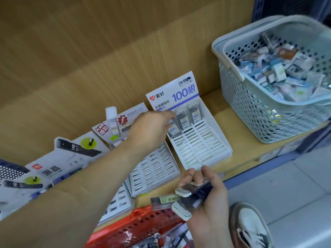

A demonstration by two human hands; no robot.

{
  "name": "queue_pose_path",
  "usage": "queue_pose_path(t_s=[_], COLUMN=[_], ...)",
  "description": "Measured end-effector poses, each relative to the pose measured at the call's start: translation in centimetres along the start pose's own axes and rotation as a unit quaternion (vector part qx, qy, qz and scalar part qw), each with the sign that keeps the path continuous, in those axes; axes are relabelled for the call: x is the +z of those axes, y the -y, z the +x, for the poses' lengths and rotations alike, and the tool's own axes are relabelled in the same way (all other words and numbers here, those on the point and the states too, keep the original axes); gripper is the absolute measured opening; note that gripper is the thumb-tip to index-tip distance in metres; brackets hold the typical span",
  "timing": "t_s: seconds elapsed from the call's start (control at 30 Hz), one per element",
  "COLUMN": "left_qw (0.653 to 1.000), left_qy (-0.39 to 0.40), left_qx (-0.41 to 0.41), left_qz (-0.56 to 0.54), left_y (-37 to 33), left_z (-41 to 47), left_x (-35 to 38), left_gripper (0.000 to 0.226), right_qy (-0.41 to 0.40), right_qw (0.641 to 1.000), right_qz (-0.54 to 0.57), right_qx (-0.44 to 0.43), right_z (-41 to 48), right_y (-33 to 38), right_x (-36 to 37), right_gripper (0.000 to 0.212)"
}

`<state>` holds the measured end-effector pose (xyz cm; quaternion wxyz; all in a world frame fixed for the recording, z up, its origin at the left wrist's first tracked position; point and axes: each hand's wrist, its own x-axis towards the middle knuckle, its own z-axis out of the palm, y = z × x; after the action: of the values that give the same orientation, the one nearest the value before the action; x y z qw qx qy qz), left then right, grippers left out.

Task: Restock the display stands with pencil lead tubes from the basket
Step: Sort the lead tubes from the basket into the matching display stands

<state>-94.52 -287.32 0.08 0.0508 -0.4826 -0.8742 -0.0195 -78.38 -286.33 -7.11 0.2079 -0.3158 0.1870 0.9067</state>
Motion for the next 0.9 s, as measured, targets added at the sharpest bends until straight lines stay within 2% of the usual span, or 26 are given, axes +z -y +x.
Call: queue_pose_path(t_s=[0.2, 0.3, 0.4, 0.53, 0.67, 0.73, 0.8, 0.9], left_qw=[0.996, 0.988, 0.990, 0.998, 0.999, 1.000, 0.999, 0.992], left_qy=[0.044, 0.074, 0.068, 0.024, -0.032, -0.012, 0.013, -0.037], left_qx=[0.012, 0.031, 0.030, -0.004, 0.004, -0.023, -0.046, -0.092], left_qz=[0.074, 0.134, 0.121, 0.051, 0.017, 0.017, 0.020, -0.080], left_y=[0.4, 0.3, 0.7, 1.0, 1.2, 1.0, 0.4, -0.7], left_z=[1.6, 2.3, 2.4, 1.5, 0.9, 0.8, 0.9, -0.6], left_x=[0.2, -0.1, 0.3, 1.3, 2.4, 2.4, 1.8, -0.2], left_gripper=[0.033, 0.030, 0.028, 0.023, 0.025, 0.023, 0.027, 0.029], right_qy=[0.010, 0.023, 0.012, 0.049, 0.048, 0.039, 0.026, 0.016], right_qw=[1.000, 1.000, 1.000, 0.999, 0.998, 0.998, 0.999, 0.999], right_qz=[-0.008, -0.015, -0.016, 0.012, 0.030, 0.031, 0.017, -0.003], right_qx=[-0.006, -0.005, -0.014, -0.017, -0.029, -0.026, -0.020, -0.033], right_z=[-0.6, -0.7, -0.6, 0.0, 0.3, 0.2, -0.2, -0.4], right_y=[0.2, 0.0, 0.1, 0.5, 0.6, 0.7, 0.6, 0.7], right_x=[0.1, 0.2, 0.1, -0.3, -0.6, -0.4, 0.1, 0.6], right_gripper=[0.021, 0.034, 0.019, 0.061, 0.069, 0.061, 0.035, 0.008])
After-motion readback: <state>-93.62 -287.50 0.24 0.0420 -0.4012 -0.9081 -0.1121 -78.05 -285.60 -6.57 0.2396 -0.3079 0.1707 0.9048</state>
